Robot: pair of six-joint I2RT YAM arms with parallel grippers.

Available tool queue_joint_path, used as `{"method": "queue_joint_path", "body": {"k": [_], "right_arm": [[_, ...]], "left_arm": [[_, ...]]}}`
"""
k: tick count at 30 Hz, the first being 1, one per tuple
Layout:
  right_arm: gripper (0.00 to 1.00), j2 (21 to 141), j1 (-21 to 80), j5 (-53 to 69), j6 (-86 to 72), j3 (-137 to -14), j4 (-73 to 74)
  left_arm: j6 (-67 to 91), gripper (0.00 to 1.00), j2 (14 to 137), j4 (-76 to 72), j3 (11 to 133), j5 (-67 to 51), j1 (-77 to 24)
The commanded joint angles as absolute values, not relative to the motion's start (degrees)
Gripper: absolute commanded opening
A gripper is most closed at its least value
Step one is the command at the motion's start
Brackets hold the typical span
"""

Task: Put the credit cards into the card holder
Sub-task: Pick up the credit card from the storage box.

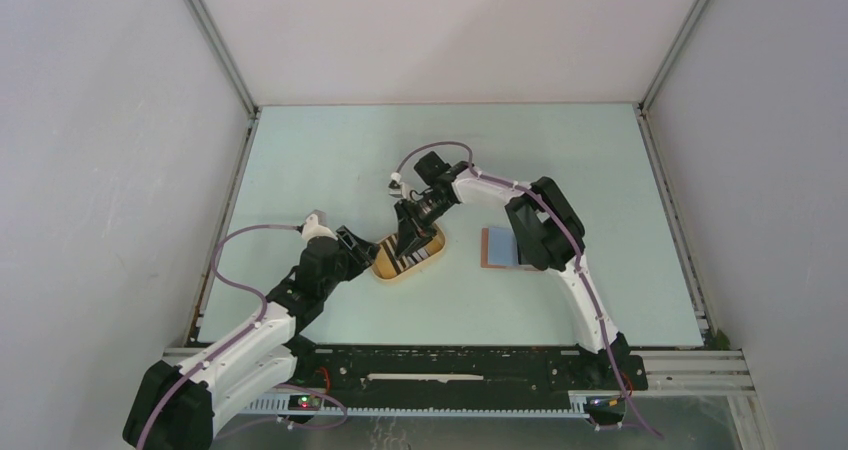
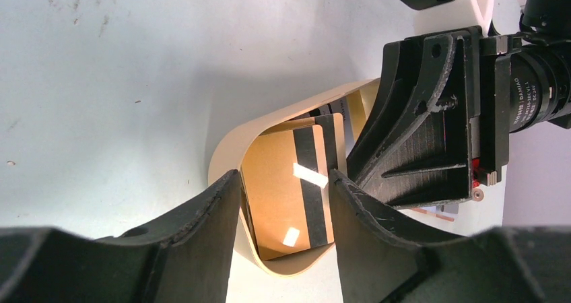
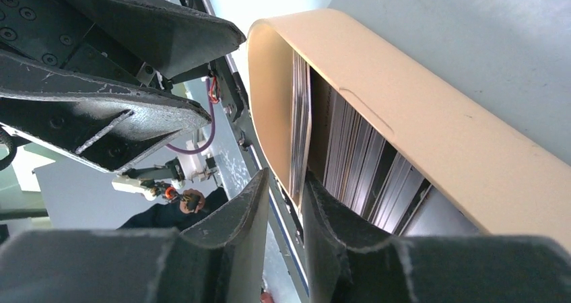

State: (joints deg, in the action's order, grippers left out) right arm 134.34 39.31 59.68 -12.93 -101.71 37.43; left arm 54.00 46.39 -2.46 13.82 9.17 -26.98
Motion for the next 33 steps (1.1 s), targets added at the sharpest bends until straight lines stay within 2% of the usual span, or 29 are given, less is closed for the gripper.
{"method": "queue_joint_path", "body": {"k": [1,8,16,33], "right_arm": [[0.31,132.49,38.51,60.76,-12.57,-101.63,36.77],[0.2,133.02,38.36,59.92,-11.66,-101.76,37.32],[0.0,131.64,38.19,55.72,-8.19,-102.15,39.98],[0.0,126.11,36.3,48.25,-0.1,-103.18,46.12]], "left_arm": [[53.28,0.56,46.3,-3.69,13.67,9.45,-26.89],[53.26,0.56,46.34,-3.69,13.63,9.4,-26.89],[53.26,0.56,46.01,-3.69,13.62,9.49,-26.89],[53.17,0.56,42.22,-1.54,14.68,10.24,-26.89]]}}
